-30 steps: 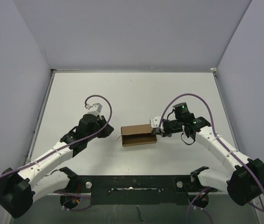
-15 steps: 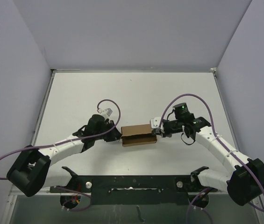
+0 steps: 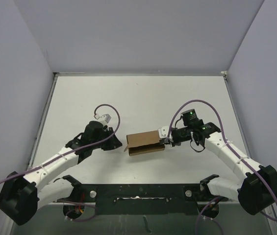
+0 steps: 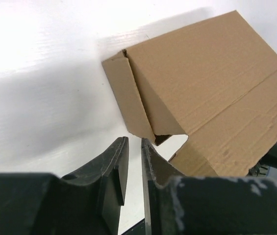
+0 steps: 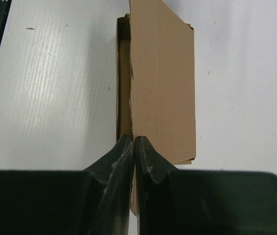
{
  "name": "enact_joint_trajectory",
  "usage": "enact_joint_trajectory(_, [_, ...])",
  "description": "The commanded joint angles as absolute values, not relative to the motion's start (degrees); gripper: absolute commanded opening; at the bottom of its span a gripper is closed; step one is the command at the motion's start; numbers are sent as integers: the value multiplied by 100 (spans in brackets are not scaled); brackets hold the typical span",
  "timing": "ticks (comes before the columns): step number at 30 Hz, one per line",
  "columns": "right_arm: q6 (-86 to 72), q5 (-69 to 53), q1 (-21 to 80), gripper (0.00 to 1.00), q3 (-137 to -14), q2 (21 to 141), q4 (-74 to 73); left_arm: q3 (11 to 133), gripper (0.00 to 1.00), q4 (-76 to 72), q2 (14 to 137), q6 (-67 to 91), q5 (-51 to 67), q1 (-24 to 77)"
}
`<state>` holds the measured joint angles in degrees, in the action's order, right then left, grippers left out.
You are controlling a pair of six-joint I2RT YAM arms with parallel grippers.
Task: Fold the paper box
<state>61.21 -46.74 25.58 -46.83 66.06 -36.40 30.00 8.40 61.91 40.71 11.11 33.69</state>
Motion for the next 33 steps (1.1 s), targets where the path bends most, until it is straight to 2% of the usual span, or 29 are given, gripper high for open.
enact_joint_trajectory(1, [6463,-4950,2549,7,-4632,6640,-4078,3389,19,1591,5686,3717,745,3280])
enact_joint_trajectory(7, [6546,-5115,2551,8,-4681,6696,-4218,3448,28,622,5595,3969,1391,3265])
enact_joint_trajectory(11, [6217,-5168,2552,9,-4760,6717,-4047,3674,29,60,6014,4093,1720,3287])
enact_joint_trajectory(20, [5975,-5146,2541,11,-4878,6781,-3990,4250,29,-187,6835,3912,2163,3494])
enact_joint_trajectory(30, [5941,-5236,2511,28,-5021,6788,-4160,4262,29,-190,7511,3788,2530,3625])
enact_joint_trajectory(33, [6058,-5440,2469,36,-5118,6749,-4336,4231,29,-143,7628,3766,2518,3628])
